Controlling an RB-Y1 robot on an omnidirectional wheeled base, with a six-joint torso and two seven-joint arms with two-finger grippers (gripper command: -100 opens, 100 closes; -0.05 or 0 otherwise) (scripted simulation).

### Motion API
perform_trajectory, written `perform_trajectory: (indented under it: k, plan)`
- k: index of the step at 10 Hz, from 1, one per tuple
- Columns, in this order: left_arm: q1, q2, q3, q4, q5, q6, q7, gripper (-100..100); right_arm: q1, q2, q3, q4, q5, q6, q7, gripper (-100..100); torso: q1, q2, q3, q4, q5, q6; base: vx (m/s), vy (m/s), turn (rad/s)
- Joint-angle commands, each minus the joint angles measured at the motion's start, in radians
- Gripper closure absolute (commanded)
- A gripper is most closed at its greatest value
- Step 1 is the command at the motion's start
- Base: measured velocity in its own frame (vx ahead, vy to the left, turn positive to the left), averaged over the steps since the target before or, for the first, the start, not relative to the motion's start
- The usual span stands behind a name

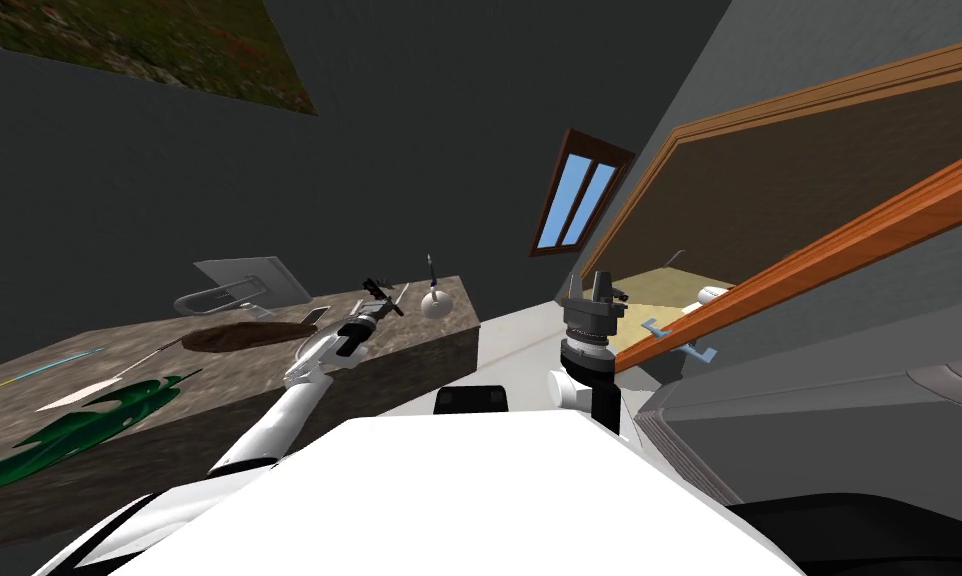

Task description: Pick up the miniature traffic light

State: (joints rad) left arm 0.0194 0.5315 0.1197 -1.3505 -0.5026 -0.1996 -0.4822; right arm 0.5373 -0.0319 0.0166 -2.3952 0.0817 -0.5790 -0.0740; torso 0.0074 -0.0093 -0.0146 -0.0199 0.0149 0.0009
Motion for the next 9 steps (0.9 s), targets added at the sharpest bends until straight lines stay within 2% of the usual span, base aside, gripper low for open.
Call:
perform_trajectory:
  k: [1, 2, 3, 4, 5, 6, 7, 8, 9]
  plan:
    - [0.050, -0.007, 0.024, -0.050, -0.027, 0.033, 0.025, 100, 0.000, 0.000, 0.000, 0.000, 0.000, 0.000, 0.000, 0, 0.000, 0.000, 0.000, 0.000, 0.000, 0.000, 0.023, 0.010, -0.103]
    - [0.075, -0.007, 0.024, -0.076, -0.027, 0.033, 0.025, 100, 0.000, 0.000, 0.000, 0.000, 0.000, 0.000, 0.000, 0, 0.001, -0.001, 0.000, -0.001, 0.000, 0.000, 0.026, 0.022, -0.068]
    - [0.078, -0.007, 0.024, -0.106, -0.027, 0.033, 0.025, 100, 0.000, 0.000, 0.000, 0.000, 0.000, 0.000, 0.000, 0, 0.002, -0.001, -0.001, 0.000, 0.000, -0.001, 0.013, 0.017, 0.011]
    - [0.078, -0.007, 0.024, -0.110, -0.027, 0.033, 0.025, 100, 0.000, 0.000, 0.000, 0.000, 0.000, 0.000, 0.000, 0, 0.001, 0.000, 0.000, 0.000, 0.000, 0.000, 0.004, 0.005, 0.006]
    - [0.127, -0.013, 0.048, -0.148, -0.053, 0.066, 0.050, 100, 0.000, 0.000, 0.000, 0.000, 0.000, 0.000, 0.000, 0, 0.000, 0.000, 0.000, 0.000, 0.000, 0.000, 0.029, 0.013, -0.117]
    - [0.152, -0.013, 0.048, -0.189, -0.053, 0.066, 0.050, 100, 0.000, 0.000, 0.000, 0.000, 0.000, 0.000, 0.000, 0, 0.001, 0.000, 0.000, 0.000, 0.000, 0.000, 0.030, 0.021, -0.054]
    - [0.152, -0.013, 0.048, -0.208, -0.053, 0.066, 0.050, 100, 0.000, 0.000, 0.000, 0.000, 0.000, 0.000, 0.000, 0, 0.001, 0.000, 0.000, 0.000, 0.000, -0.001, 0.009, 0.015, 0.015]
    - [0.154, -0.011, 0.047, -0.201, -0.052, 0.069, 0.052, 100, 0.000, 0.000, 0.000, 0.000, 0.000, 0.000, 0.000, 0, 0.000, 0.000, 0.000, 0.000, 0.000, 0.000, 0.002, 0.005, 0.004]
    - [0.155, -0.011, 0.047, -0.204, -0.052, 0.069, 0.052, 0, 0.000, 0.000, 0.000, 0.000, 0.000, 0.000, 0.000, 0, 0.000, 0.000, 0.000, 0.000, 0.000, 0.000, 0.000, 0.000, 0.000]
